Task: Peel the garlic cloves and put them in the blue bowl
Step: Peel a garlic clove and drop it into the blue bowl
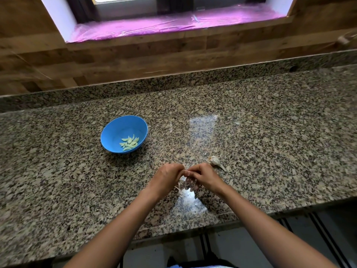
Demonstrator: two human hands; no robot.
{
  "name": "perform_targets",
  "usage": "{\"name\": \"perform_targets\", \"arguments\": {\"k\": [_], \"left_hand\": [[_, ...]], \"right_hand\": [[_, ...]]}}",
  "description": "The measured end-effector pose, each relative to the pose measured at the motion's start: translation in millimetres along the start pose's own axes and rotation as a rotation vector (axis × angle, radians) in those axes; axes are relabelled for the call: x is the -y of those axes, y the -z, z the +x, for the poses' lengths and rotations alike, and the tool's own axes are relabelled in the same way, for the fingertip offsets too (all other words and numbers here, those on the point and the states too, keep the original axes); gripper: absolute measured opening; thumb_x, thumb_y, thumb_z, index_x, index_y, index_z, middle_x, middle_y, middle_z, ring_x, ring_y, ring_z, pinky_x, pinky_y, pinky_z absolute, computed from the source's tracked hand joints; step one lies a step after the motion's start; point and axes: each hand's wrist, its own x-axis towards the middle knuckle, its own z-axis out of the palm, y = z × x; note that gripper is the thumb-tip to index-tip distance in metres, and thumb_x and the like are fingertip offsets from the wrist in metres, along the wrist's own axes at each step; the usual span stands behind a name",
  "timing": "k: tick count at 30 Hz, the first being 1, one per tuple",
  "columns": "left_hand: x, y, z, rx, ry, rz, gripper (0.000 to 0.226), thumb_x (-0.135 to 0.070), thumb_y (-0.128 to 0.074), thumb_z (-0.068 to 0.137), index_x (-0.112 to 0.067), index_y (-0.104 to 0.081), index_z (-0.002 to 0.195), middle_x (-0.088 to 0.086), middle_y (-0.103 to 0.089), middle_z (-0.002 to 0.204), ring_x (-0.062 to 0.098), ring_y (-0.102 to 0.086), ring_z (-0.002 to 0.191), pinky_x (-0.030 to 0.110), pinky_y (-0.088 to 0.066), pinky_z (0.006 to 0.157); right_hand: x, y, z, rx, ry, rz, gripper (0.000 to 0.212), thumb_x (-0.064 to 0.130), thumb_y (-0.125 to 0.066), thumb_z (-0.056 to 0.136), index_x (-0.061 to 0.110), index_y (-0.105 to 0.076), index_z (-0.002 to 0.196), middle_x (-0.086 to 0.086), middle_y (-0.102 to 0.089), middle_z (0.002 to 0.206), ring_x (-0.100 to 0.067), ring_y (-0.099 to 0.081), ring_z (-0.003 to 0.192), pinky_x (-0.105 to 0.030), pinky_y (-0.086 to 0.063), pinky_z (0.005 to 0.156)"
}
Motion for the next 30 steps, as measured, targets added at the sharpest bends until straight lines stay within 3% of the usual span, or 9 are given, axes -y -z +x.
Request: {"name": "perform_targets", "arguments": {"k": [6, 12, 14, 18, 20, 21, 25, 28, 30], "left_hand": [[3, 12, -1, 0.144, -0.034, -0.044, 0.031, -0.029, -0.034, 0.101, -0.008, -0.054, 0.091, -0.004, -0.049, 0.07, 0.005, -0.038, 0.052, 0.014, -0.04, 0.05], [7, 15, -5, 0.139, 0.039, -0.125, 0.023, -0.02, -0.041, 0.1, -0.009, -0.056, 0.085, 0.003, -0.056, 0.07, 0.011, -0.043, 0.053, 0.018, -0.043, 0.051], [3, 14, -5, 0.144, 0.23, -0.378, 0.023, -0.019, -0.043, 0.099, -0.009, -0.059, 0.084, 0.003, -0.052, 0.067, 0.011, -0.042, 0.053, 0.022, -0.039, 0.049], [3, 19, -5, 0.281, 0.666, -1.26, 0.021, -0.014, -0.044, 0.097, -0.002, -0.058, 0.087, 0.002, -0.053, 0.064, 0.009, -0.043, 0.052, 0.015, -0.037, 0.043], [5, 19, -6, 0.236, 0.679, -1.317, 0.02, -0.012, -0.046, 0.097, 0.001, -0.06, 0.091, 0.005, -0.058, 0.067, 0.01, -0.049, 0.054, 0.015, -0.043, 0.046], [5, 18, -7, 0.172, 0.612, -1.194, 0.019, -0.012, -0.049, 0.095, 0.001, -0.063, 0.093, 0.006, -0.06, 0.069, 0.01, -0.052, 0.054, 0.016, -0.045, 0.048], [4, 10, -8, -0.119, 0.328, -0.561, 0.011, -0.012, -0.059, 0.09, -0.011, -0.068, 0.097, 0.007, -0.068, 0.077, 0.005, -0.062, 0.06, 0.019, -0.054, 0.057], [6, 4, -10, -0.219, 0.321, -0.644, 0.014, -0.005, -0.063, 0.087, -0.008, -0.069, 0.098, 0.004, -0.07, 0.083, 0.005, -0.066, 0.066, 0.019, -0.055, 0.06], [4, 0, -11, -0.254, 0.418, -0.852, 0.016, 0.002, -0.064, 0.083, -0.002, -0.069, 0.097, 0.012, -0.07, 0.091, 0.012, -0.069, 0.074, 0.022, -0.056, 0.064]], "right_hand": [[10, 6, -1, 0.007, 0.115, -0.006, 0.014, 0.011, -0.059, 0.086, 0.019, -0.069, 0.091, -0.001, -0.068, 0.078, -0.013, -0.058, 0.061, -0.017, -0.047, 0.053], [10, 5, 9, 0.062, 0.136, -0.239, 0.018, 0.016, -0.055, 0.09, 0.007, -0.069, 0.097, -0.009, -0.068, 0.08, -0.024, -0.064, 0.066, -0.027, -0.056, 0.059], [10, 5, 10, -0.021, 0.288, -0.443, 0.023, 0.018, -0.051, 0.092, 0.004, -0.069, 0.097, -0.01, -0.068, 0.078, -0.022, -0.065, 0.062, -0.026, -0.056, 0.058], [18, 7, 11, -0.055, 0.605, -0.619, 0.045, 0.029, -0.035, 0.092, 0.002, -0.07, 0.087, -0.005, -0.064, 0.067, -0.01, -0.051, 0.051, -0.01, -0.041, 0.051], [22, 5, 15, -0.034, 0.536, -0.65, 0.037, 0.023, -0.039, 0.094, 0.002, -0.069, 0.086, -0.003, -0.061, 0.067, -0.01, -0.048, 0.051, -0.012, -0.038, 0.053], [20, 3, 18, -0.015, 0.425, -0.6, 0.03, 0.019, -0.045, 0.094, 0.002, -0.068, 0.087, -0.004, -0.06, 0.068, -0.01, -0.047, 0.05, -0.015, -0.038, 0.053], [13, -3, 17, 0.1, 0.039, 0.078, 0.024, 0.022, -0.057, 0.09, 0.001, -0.068, 0.085, -0.007, -0.061, 0.065, -0.011, -0.05, 0.05, -0.019, -0.038, 0.045], [13, -6, 12, 0.096, -0.12, 0.417, 0.02, 0.015, -0.054, 0.091, -0.001, -0.067, 0.093, -0.007, -0.065, 0.069, -0.011, -0.056, 0.053, -0.017, -0.042, 0.044], [10, -9, 8, -0.011, -0.165, 0.406, 0.02, 0.014, -0.055, 0.091, -0.003, -0.067, 0.091, -0.01, -0.066, 0.07, -0.013, -0.056, 0.051, -0.017, -0.043, 0.043]]}}
